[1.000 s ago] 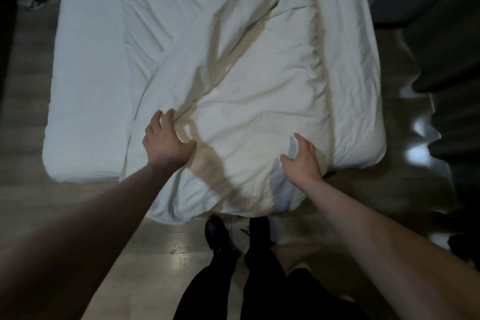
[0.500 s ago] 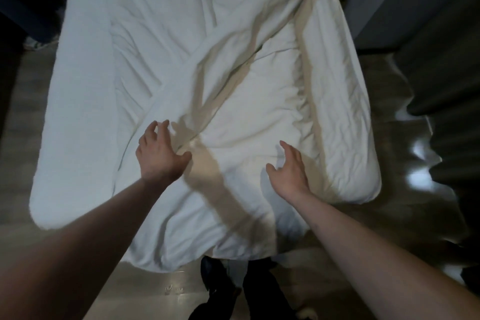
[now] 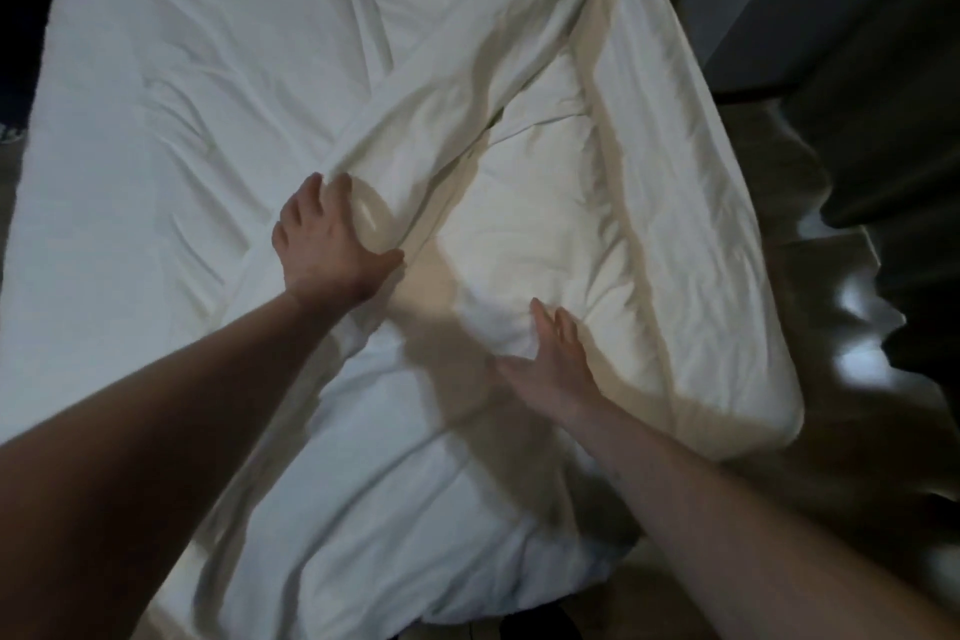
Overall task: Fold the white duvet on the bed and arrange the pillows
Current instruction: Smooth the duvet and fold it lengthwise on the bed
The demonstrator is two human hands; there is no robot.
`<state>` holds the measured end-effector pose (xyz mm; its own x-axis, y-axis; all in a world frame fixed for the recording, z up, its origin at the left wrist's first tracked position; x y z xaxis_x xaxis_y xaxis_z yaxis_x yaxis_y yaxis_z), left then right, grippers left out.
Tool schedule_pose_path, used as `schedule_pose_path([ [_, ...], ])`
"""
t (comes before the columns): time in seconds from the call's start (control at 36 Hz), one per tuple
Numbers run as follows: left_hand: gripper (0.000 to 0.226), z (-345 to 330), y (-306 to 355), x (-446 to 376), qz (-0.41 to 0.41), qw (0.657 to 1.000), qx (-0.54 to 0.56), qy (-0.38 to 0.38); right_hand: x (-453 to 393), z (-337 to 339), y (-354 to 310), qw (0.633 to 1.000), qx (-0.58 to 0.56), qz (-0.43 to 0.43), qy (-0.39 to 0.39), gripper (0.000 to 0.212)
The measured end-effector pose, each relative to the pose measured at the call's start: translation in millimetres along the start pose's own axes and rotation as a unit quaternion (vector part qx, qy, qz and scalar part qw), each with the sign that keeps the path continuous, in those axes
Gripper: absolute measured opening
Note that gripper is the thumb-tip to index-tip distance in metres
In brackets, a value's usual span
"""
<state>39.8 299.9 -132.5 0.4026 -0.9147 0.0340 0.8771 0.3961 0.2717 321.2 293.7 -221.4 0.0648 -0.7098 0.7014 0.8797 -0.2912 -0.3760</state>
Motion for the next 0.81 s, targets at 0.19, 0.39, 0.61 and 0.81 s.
schedule_pose_path([
  [0.19, 0.105, -14, -24, -57, 0.052, 0.998, 0.042, 0.017, -20, -39, 2, 0.997, 0.041, -0.065, 0.017, 0.099],
  [0.39, 0.039, 41, -65, -84, 0.041, 0.958, 0.252, 0.128, -16, -2, -83, 0.986, -0.081, -0.016, 0.146, 0.071],
  [0.61, 0.054, 66, -227, -52, 0.277, 0.874, 0.345, 0.202, -16, -17, -160, 0.996, -0.022, 0.027, 0.078, 0.078],
  [0.81, 0.060, 20, -257, -34, 0.246, 0.955, 0.123, -0.115, -22, -71, -129, 0.997, 0.068, -0.046, 0.006, 0.083],
])
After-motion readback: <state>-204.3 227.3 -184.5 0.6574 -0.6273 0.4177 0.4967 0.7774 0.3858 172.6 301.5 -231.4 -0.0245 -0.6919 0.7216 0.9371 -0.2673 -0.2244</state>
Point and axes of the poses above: each hand's wrist, its own x-axis away from the middle knuckle, its own z-axis out of the back of the hand, y = z × x, the point moved 7 cm from there along -x, towards the middle knuckle, and after that the axes turned 13 degrees about -z, right-handed, at the moved point
